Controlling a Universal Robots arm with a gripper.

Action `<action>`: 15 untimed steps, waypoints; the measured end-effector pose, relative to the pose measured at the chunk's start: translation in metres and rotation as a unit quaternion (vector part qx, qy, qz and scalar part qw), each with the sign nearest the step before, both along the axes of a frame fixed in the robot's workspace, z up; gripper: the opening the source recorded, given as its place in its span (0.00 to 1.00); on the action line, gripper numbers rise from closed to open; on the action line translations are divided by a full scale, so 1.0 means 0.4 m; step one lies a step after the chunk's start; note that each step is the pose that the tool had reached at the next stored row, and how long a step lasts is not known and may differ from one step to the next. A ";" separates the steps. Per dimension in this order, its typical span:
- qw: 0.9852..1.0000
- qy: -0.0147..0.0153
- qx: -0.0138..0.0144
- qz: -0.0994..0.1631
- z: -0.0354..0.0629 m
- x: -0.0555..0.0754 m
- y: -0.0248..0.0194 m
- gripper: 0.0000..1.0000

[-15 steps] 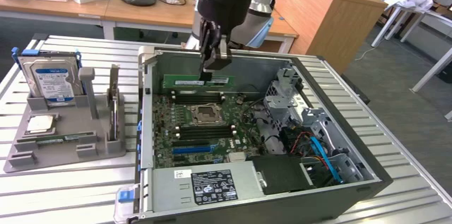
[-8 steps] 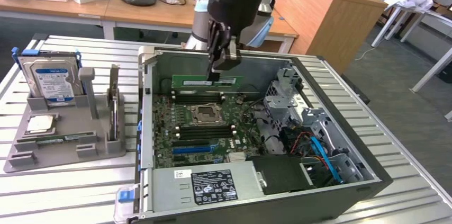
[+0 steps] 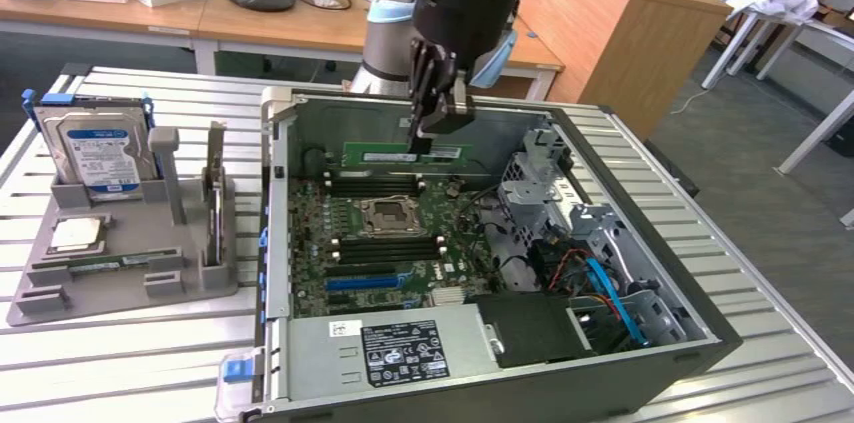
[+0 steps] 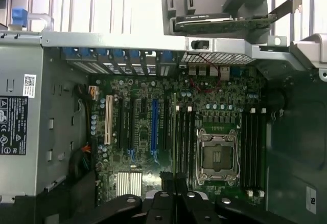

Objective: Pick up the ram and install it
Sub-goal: 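Pick up the ram and move it above insertion slot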

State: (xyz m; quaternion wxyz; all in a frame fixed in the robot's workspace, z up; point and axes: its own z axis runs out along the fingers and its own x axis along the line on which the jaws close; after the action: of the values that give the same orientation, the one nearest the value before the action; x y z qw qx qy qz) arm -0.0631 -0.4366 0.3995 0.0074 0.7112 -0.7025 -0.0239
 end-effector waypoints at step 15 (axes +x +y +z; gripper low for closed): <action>1.000 0.000 0.000 -0.001 0.000 0.070 0.000 0.11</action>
State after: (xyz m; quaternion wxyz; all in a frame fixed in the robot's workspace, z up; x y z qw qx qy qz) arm -0.0350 -0.4366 0.3994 0.0074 0.7107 -0.7031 -0.0239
